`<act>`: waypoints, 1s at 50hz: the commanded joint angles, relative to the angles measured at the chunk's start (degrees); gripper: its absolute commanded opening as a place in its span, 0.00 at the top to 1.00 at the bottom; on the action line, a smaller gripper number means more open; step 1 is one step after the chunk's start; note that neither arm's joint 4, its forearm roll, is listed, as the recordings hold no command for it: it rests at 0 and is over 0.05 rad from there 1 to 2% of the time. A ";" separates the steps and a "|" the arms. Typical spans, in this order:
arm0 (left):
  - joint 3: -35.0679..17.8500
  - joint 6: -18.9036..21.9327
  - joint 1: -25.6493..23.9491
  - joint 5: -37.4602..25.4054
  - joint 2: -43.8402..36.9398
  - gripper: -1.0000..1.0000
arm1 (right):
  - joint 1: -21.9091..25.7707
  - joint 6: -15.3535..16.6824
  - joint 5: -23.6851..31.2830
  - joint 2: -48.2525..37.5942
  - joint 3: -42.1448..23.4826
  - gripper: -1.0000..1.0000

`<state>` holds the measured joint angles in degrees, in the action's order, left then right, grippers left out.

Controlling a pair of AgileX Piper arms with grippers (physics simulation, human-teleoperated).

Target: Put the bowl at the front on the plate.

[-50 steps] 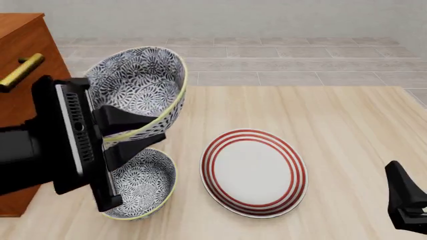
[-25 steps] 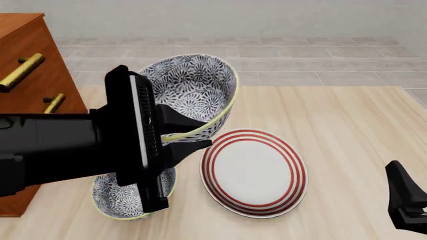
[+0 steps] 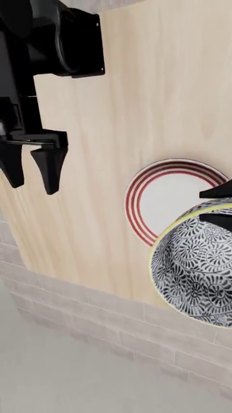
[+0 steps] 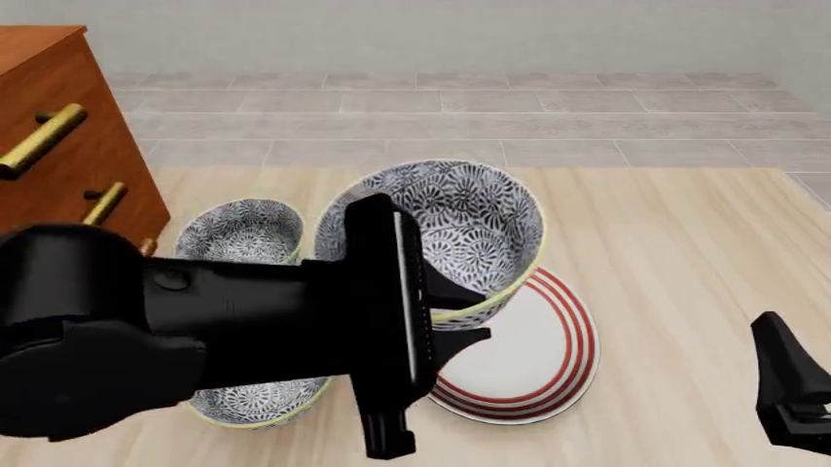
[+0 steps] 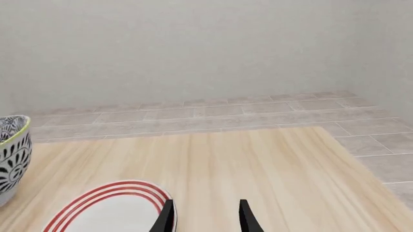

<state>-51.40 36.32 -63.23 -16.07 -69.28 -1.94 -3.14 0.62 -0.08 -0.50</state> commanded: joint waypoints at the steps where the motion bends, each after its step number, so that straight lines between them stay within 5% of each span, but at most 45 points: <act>1: -2.41 -0.50 -2.08 2.47 -4.87 1.00 | -0.22 -0.21 -0.08 0.03 -0.01 0.00; 50: -8.19 -1.03 2.18 10.70 -21.07 1.00 | -0.67 -0.69 -0.51 0.05 0.08 0.00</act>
<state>-58.56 34.07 -62.21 -7.02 -86.77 -2.38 -3.50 0.41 -0.03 -0.54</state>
